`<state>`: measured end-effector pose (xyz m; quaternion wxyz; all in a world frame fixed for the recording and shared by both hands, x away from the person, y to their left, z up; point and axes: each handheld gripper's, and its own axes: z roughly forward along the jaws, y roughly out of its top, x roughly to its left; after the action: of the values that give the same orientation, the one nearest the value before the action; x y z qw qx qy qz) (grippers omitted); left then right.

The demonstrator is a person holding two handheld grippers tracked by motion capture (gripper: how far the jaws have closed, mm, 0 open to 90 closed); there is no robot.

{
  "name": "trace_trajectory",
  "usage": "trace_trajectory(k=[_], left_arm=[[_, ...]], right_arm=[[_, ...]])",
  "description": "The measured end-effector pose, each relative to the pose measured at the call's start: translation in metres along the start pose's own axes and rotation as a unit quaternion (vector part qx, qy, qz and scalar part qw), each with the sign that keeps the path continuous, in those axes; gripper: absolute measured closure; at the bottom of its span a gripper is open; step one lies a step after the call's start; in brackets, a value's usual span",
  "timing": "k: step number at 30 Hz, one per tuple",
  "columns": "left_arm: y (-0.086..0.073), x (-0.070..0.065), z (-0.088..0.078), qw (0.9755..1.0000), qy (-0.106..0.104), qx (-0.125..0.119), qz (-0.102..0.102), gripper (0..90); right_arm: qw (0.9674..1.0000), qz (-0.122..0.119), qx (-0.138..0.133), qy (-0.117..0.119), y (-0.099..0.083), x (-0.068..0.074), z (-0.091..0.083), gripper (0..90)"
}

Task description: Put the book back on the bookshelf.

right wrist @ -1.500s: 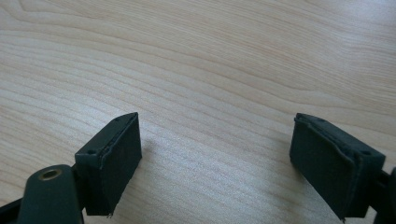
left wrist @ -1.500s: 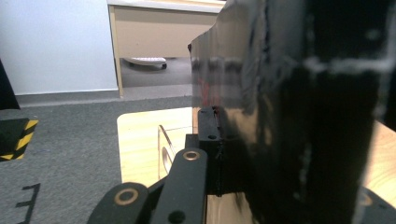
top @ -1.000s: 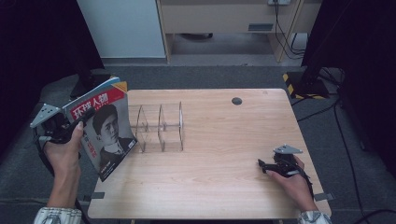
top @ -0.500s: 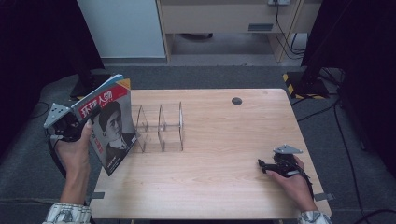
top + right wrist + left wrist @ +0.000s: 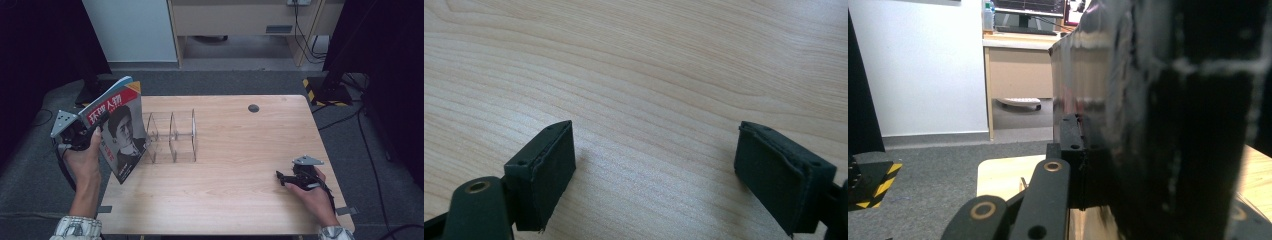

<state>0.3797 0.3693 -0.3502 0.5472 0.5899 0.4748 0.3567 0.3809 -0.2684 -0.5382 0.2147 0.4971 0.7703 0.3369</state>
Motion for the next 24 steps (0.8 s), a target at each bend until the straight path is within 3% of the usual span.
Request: trace_trajectory(k=[17,24], left_arm=[[-0.013,0.007,0.006,0.9999,-0.004,-0.009,-0.009,86.4],[-0.014,0.005,0.008,0.9998,-0.003,-0.017,-0.002,86.4]], right_arm=[[1.0,0.003,0.001,0.0,0.0,0.001,0.0,17.2],[1.0,0.001,0.001,0.0,0.0,0.001,0.0,17.2]])
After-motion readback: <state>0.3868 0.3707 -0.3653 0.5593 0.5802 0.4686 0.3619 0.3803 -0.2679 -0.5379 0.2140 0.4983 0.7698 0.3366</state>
